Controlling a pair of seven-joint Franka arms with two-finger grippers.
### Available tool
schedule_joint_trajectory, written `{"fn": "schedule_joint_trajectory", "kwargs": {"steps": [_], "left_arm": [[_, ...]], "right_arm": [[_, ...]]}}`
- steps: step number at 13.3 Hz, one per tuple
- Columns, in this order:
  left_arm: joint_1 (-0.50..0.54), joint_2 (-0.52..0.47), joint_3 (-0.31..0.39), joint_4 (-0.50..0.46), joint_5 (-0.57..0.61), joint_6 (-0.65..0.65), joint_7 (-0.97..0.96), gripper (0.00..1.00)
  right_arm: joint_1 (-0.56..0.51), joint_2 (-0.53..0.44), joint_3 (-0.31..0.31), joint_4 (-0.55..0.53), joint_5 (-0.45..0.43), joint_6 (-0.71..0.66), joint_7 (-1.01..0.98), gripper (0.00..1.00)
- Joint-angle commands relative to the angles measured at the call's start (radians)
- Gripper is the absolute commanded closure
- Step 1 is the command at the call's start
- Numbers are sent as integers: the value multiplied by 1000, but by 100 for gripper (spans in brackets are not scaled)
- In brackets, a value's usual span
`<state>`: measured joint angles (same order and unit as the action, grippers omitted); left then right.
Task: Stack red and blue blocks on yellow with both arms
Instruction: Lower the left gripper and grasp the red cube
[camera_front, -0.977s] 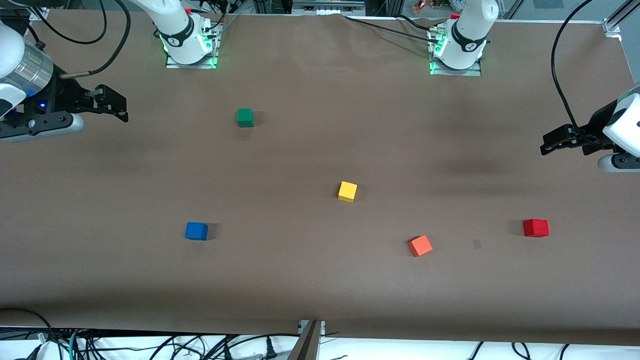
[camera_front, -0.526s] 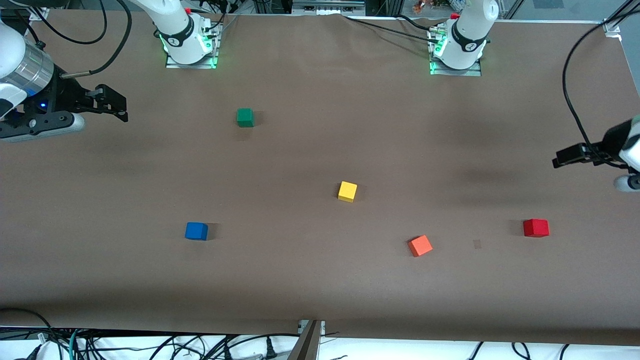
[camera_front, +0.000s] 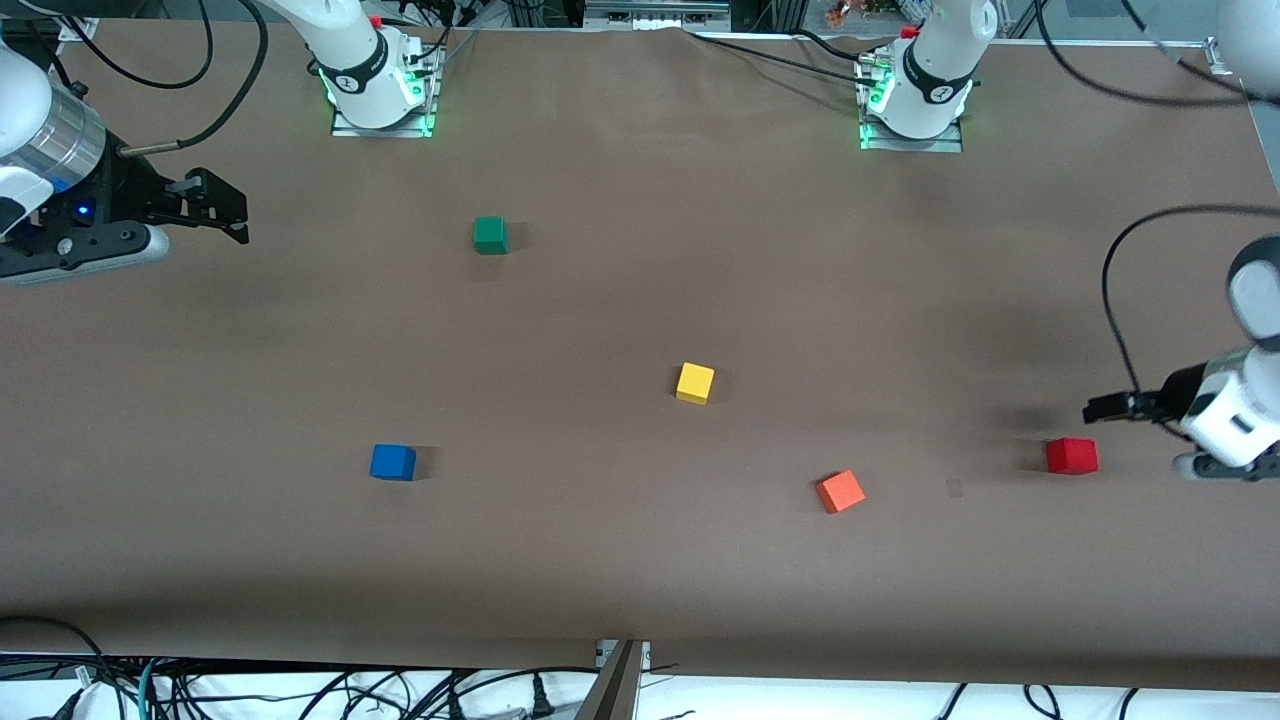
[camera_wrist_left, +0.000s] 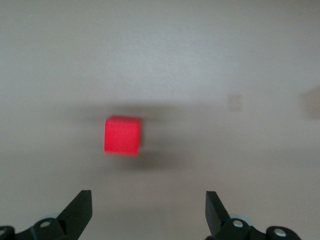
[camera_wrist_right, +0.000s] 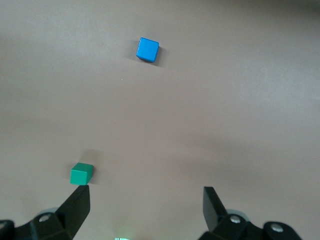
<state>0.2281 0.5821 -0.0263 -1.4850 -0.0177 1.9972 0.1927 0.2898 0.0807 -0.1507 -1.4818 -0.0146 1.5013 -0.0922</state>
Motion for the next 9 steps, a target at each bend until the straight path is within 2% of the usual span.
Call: {"fn": "schedule_joint_trajectory", "kwargs": {"steps": [1, 6, 9], "left_arm": [[23, 106, -6, 37, 5, 107, 70, 0], [28, 131, -6, -56, 7, 261, 113, 0], [27, 137, -6, -58, 62, 275, 113, 0]], "right_arm": [[-3, -19, 5, -14, -7, -9, -15, 0], [-3, -19, 5, -18, -7, -6, -15, 0], [-3, -19, 5, -18, -7, -7, -15, 0]]}}
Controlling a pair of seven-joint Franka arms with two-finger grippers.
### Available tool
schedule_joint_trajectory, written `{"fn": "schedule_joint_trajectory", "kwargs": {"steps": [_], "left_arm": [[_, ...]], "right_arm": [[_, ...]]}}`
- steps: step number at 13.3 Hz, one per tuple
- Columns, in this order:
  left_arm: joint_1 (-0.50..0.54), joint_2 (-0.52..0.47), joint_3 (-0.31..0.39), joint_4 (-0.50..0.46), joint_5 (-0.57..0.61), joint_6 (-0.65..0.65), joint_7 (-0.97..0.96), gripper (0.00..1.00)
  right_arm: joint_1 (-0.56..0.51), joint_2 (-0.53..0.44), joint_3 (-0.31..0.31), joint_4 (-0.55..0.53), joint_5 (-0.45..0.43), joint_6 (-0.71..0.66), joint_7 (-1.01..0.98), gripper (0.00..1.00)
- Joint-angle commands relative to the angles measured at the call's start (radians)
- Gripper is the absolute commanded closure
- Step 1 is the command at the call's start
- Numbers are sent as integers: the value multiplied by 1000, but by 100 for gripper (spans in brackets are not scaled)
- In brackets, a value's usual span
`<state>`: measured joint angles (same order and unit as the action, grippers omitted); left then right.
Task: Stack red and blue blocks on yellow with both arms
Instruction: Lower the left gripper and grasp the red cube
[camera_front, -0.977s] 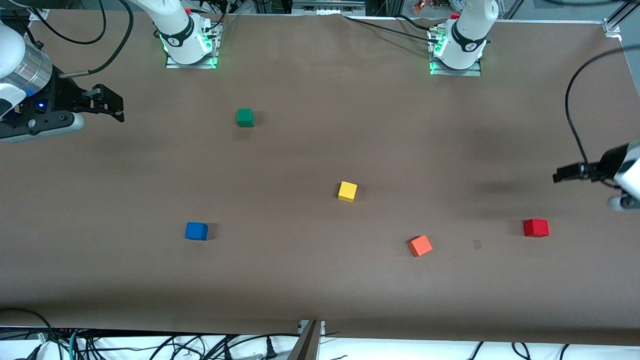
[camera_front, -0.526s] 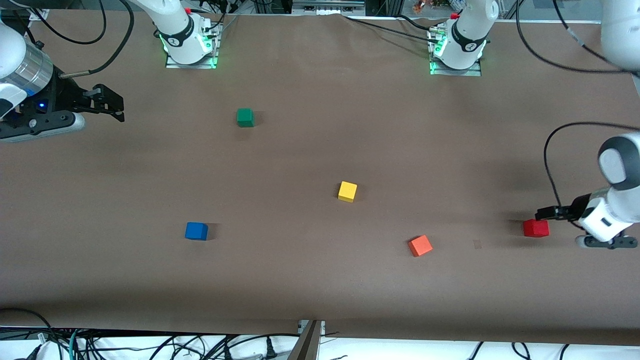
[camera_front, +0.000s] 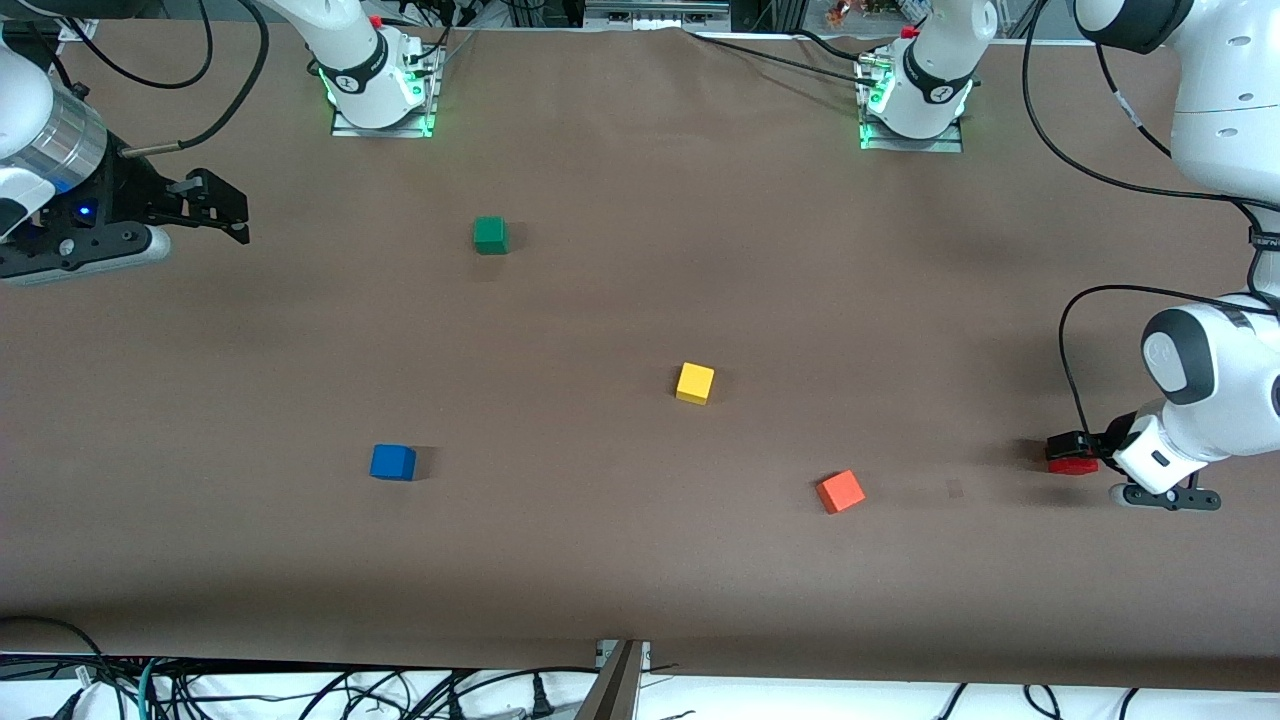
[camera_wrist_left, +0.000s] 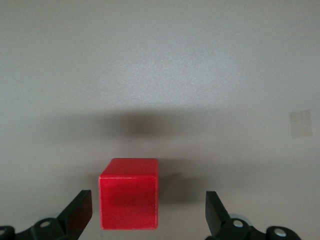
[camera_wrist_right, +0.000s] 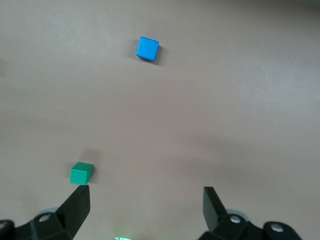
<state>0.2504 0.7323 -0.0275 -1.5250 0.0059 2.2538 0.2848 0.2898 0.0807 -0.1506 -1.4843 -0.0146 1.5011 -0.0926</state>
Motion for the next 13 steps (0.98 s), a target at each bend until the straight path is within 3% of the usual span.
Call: {"fn": "schedule_joint_trajectory", "kwargs": {"steps": [1, 8, 9, 10, 13], "left_arm": [[7, -7, -5, -18, 42, 20, 22, 0], [13, 32, -5, -18, 40, 79, 20, 0], [13, 36, -5, -20, 40, 95, 19, 10], [18, 39, -5, -18, 40, 96, 19, 44], [35, 38, -9, -12, 37, 89, 16, 88]], "right_arm": [[-3, -19, 5, -14, -7, -6, -15, 0], [-3, -13, 5, -18, -5, 1, -15, 0], [-3, -9, 5, -19, -4, 7, -15, 0], [-3, 7, 5, -18, -2, 22, -13, 0], [-9, 80, 3, -8, 15, 99, -12, 0]]}}
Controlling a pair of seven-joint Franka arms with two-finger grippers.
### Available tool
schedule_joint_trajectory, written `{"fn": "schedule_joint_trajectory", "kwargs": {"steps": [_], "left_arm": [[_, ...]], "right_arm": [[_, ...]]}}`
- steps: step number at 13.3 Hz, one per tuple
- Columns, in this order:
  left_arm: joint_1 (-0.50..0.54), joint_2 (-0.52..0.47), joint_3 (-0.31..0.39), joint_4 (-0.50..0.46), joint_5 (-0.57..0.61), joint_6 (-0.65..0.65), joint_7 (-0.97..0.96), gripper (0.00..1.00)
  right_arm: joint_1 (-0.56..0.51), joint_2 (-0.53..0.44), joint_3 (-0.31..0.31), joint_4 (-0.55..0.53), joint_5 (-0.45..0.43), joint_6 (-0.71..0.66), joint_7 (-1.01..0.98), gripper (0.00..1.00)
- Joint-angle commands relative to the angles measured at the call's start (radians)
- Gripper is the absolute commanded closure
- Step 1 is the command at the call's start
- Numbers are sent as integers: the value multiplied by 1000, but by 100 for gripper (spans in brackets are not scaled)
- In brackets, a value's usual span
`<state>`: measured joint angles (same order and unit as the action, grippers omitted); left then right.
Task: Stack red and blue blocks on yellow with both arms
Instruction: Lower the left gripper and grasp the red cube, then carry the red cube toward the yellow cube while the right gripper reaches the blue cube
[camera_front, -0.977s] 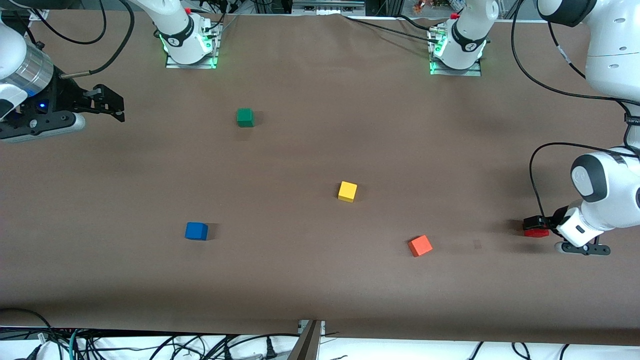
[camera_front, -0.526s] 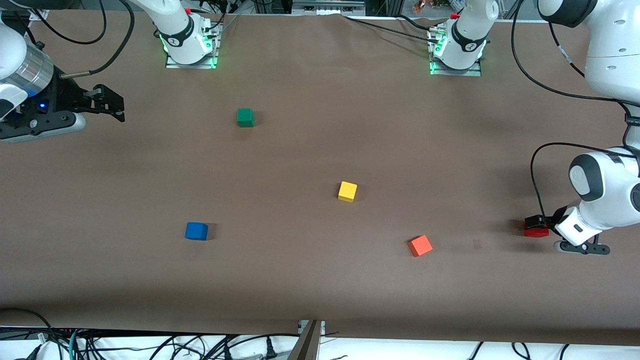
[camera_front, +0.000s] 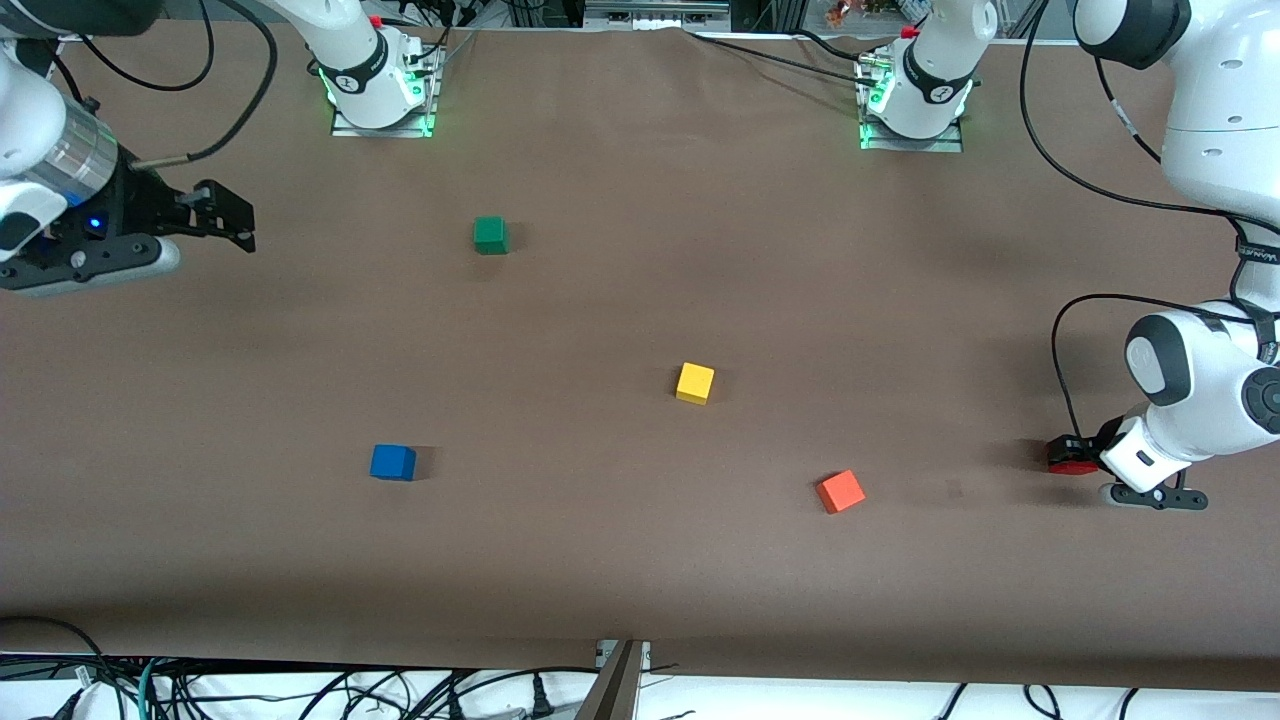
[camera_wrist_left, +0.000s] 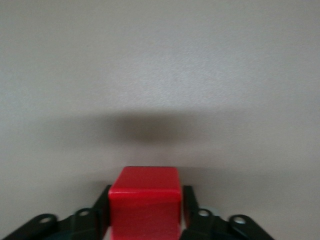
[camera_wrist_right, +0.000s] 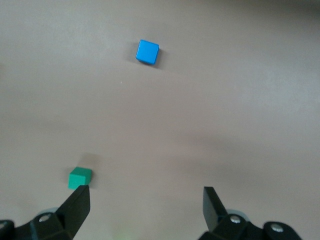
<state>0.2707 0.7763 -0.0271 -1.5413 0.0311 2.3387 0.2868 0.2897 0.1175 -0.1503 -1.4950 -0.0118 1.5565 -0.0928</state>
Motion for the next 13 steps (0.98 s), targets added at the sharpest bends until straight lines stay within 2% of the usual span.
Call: {"fn": "schedule_joint_trajectory", "kwargs": {"steps": [1, 3, 5, 7, 10, 12, 13], "left_arm": [[7, -14, -19, 12, 4, -4, -1, 97], [-36, -60, -42, 18, 1, -54, -35, 100], [-126, -107, -56, 18, 1, -91, -125, 100], [-220, -149, -60, 18, 0, -143, -230, 100], [-356, -196, -103, 18, 0, -229, -362, 100], [-436, -196, -152, 18, 9, -237, -432, 100], [-488, -195, -155, 18, 12, -237, -449, 100]], "right_arm": [[-14, 92, 2, 9, 12, 83, -13, 0], [-17, 218, 2, 62, 10, 209, -16, 0], [-24, 395, -2, 213, 10, 244, -16, 0], [-27, 517, 0, 315, 13, 266, -7, 0], [-34, 602, 0, 315, 78, 356, 16, 0], [-24, 640, 2, 315, 85, 408, 66, 0], [-23, 655, 3, 315, 85, 431, 87, 0]]}}
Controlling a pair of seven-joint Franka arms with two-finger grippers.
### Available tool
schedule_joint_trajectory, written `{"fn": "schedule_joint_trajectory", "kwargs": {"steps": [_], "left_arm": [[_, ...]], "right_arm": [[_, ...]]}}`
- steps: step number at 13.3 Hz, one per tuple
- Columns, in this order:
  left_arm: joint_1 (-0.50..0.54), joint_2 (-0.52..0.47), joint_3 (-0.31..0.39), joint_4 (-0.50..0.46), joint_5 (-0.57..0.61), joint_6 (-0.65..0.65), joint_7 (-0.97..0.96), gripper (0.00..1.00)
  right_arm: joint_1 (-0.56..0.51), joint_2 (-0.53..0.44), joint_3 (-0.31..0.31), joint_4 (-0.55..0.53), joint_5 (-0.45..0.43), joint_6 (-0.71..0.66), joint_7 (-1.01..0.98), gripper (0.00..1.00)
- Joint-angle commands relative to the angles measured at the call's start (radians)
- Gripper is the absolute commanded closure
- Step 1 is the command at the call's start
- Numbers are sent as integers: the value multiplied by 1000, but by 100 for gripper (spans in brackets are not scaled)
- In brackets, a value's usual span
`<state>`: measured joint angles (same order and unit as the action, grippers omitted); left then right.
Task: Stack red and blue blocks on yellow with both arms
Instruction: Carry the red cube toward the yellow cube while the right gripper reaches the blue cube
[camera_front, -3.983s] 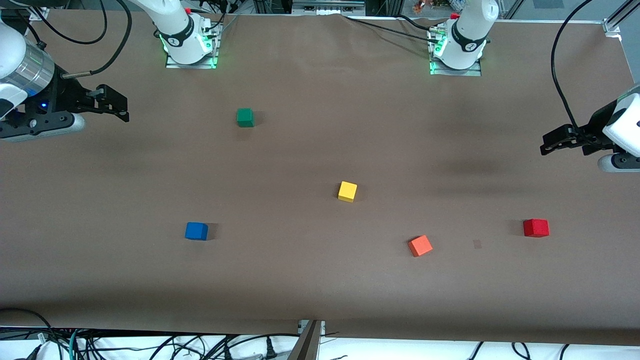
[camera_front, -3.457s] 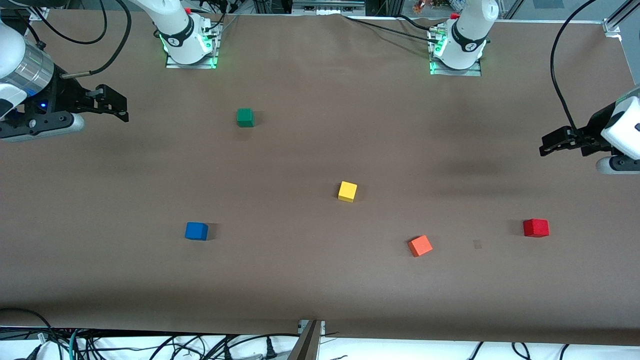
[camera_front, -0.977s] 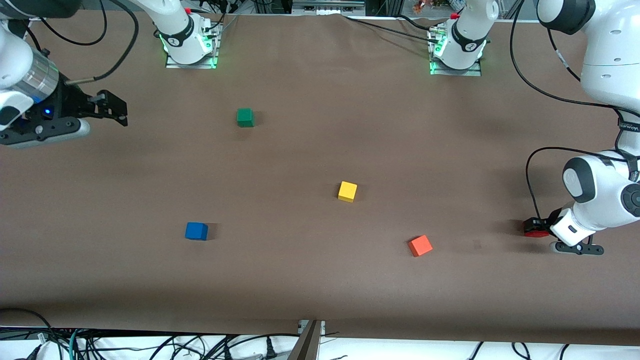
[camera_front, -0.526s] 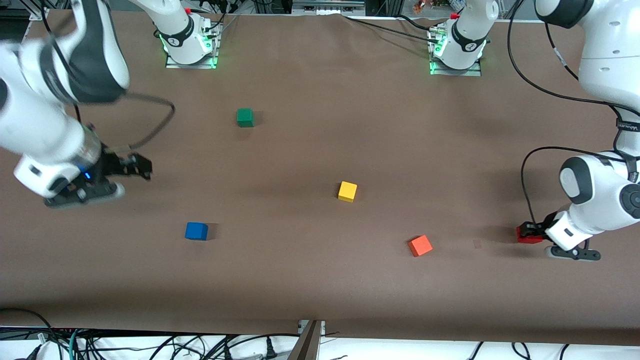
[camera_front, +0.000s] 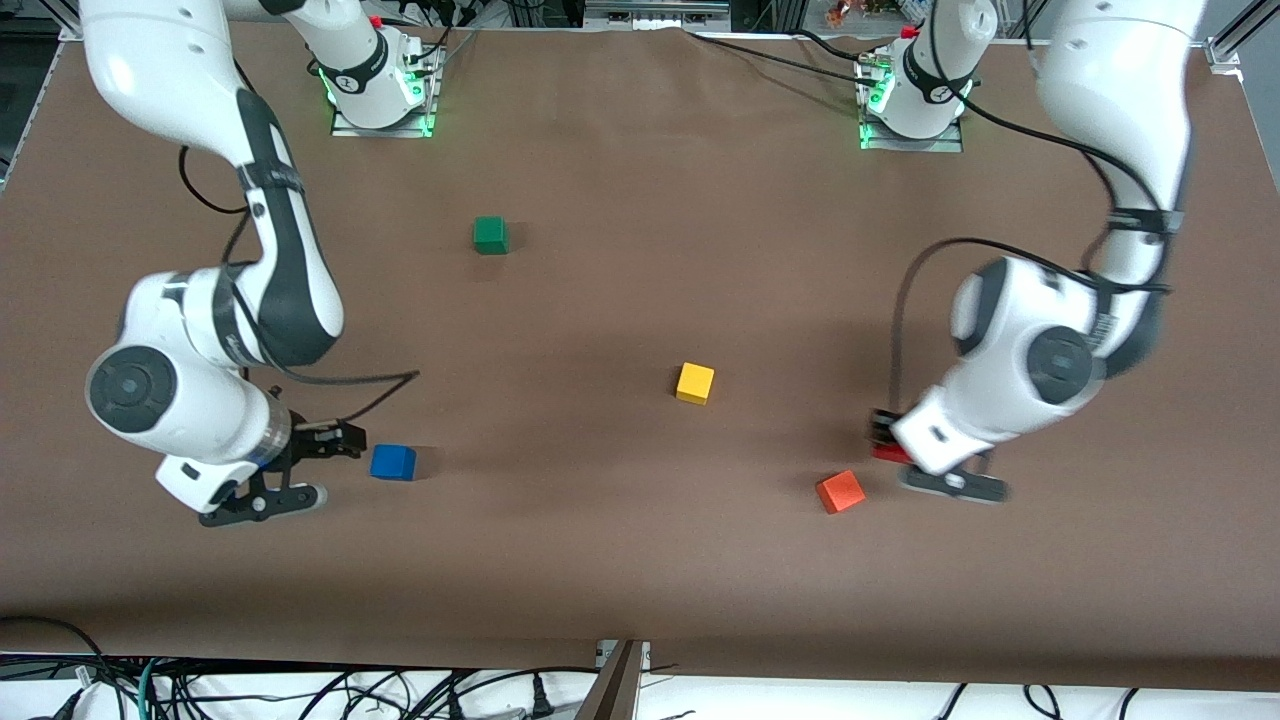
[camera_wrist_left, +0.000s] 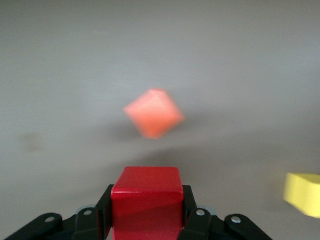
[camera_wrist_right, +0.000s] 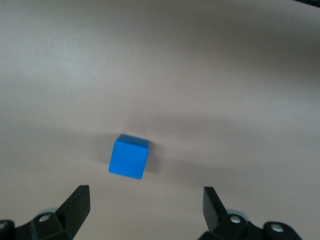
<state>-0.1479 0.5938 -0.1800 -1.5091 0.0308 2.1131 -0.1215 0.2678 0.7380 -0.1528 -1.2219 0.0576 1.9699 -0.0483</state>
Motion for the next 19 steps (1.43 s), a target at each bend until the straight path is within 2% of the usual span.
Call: {"fn": "schedule_joint_trajectory", "kwargs": {"steps": [1, 6, 10, 13, 19], "left_arm": [[-123, -9, -1, -13, 15, -10, -47, 100], [-252, 36, -1, 6, 14, -2, -47, 100], [-288, 119, 8, 81, 14, -1, -82, 99], [-320, 121, 11, 83, 15, -1, -110, 99], [-355, 139, 11, 83, 81, 22, -219, 99]], "right_arm": [[2, 56, 7, 42, 16, 52, 51, 1], [22, 124, 10, 41, 19, 93, 136, 1], [24, 135, 10, -37, 41, 199, 139, 1], [28, 141, 10, -50, 63, 205, 140, 2], [28, 141, 10, -74, 84, 207, 137, 17]]}}
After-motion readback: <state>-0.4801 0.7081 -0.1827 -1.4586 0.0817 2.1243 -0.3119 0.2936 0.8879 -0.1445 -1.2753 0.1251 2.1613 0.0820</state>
